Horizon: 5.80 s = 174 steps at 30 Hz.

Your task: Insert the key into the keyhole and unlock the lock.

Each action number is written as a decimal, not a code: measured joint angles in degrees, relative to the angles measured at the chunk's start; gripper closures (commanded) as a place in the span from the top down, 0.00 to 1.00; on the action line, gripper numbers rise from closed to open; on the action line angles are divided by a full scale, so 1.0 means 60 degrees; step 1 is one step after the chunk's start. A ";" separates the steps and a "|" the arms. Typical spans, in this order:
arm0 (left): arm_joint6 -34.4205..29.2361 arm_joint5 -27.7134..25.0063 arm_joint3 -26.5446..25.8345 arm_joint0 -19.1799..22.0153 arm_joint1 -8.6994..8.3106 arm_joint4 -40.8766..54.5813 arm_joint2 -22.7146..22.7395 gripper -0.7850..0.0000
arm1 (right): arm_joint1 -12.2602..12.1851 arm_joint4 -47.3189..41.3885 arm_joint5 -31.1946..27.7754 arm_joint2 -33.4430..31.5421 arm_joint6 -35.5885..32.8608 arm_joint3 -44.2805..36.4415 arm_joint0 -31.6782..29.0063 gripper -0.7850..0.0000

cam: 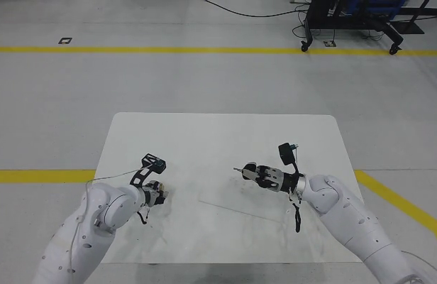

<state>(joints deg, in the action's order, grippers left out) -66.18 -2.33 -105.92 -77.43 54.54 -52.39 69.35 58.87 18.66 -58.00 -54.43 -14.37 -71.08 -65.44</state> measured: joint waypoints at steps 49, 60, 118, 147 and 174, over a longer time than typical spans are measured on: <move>-0.0154 0.0177 0.0158 0.0329 0.0159 -0.0282 -0.0175 0.13 | 0.0000 0.0000 0.0000 0.0000 0.0000 0.0000 0.0000 0.00; -0.0242 -0.0017 0.0408 0.0540 0.0203 -0.0553 -0.0369 0.00 | 0.0000 0.0000 0.0000 0.0000 0.0000 0.0000 0.0000 0.00; 0.3664 -0.0821 0.4630 0.2169 0.1000 1.2025 -0.0716 0.00 | 0.0528 -0.1048 0.1591 0.0860 0.0132 -0.0453 0.0360 0.00; 0.4475 0.3049 0.6054 0.4060 0.1935 1.4874 -0.2526 0.00 | 0.0604 -0.4706 0.5508 0.0759 -0.1718 -0.2278 -0.0470 0.00; 0.5010 0.3104 0.6040 0.4589 0.2416 1.5233 -0.3248 0.00 | 0.0301 -0.5007 0.7558 -0.0343 -0.1514 -0.4664 -0.2360 0.00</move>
<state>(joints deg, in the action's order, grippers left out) -36.12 16.30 -69.68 -49.89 69.03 39.00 49.86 60.68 -11.38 -12.65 -56.49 -23.45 -99.06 -79.60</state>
